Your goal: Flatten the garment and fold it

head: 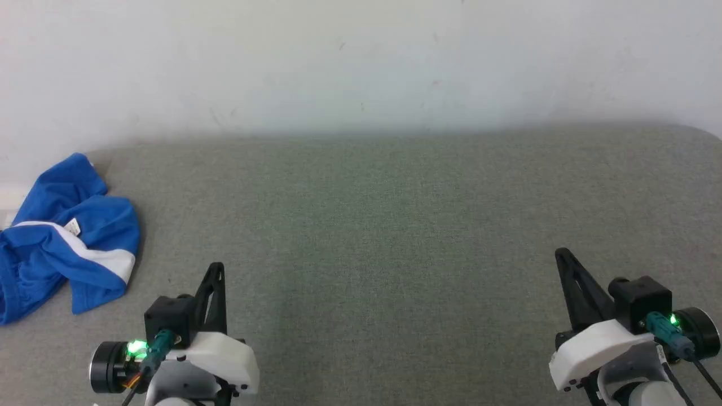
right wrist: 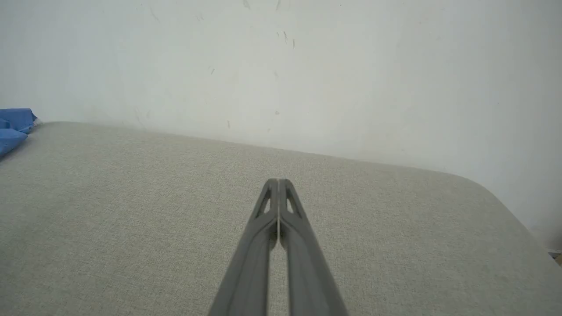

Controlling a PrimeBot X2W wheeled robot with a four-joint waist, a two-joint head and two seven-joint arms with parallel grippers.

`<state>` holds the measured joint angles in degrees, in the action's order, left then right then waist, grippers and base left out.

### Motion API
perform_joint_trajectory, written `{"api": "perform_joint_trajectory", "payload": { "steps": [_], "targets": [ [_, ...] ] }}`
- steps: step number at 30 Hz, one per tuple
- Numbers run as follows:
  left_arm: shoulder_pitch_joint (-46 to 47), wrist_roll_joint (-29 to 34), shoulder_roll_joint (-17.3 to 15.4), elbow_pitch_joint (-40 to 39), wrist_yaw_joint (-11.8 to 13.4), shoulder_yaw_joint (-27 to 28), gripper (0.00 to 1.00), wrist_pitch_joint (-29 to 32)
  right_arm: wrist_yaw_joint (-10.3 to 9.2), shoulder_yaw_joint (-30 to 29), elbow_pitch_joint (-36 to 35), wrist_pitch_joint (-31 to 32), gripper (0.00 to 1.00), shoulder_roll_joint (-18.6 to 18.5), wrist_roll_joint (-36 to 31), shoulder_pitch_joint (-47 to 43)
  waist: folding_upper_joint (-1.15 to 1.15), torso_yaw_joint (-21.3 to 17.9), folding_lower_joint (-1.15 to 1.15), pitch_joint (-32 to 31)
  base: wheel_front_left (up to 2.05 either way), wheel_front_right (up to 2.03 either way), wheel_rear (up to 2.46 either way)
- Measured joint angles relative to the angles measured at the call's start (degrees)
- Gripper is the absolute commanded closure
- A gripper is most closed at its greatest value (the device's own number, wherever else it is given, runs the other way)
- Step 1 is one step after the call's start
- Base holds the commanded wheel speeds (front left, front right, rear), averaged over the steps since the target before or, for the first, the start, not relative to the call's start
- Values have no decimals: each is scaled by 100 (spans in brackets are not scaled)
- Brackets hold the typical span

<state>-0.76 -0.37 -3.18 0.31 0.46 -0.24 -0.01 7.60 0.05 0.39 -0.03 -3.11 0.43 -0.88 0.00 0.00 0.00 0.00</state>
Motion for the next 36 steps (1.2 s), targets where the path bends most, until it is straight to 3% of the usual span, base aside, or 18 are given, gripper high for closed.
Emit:
{"api": "perform_joint_trajectory", "payload": {
  "steps": [27,28,36],
  "targets": [
    [0,0,0,0,0,0,100,0,0,1,0,0,100,0,0,0,0,0,0,0,0,0,0],
    [0,0,0,0,0,0,0,0,0,1,0,0,0,0,0,0,0,0,0,0,0,0,0],
    [-3,-5,-2,15,7,-10,0,-3,1,0,23,-8,0,-5,12,-5,0,-1,0,2,0,0,0]
  ]
}}
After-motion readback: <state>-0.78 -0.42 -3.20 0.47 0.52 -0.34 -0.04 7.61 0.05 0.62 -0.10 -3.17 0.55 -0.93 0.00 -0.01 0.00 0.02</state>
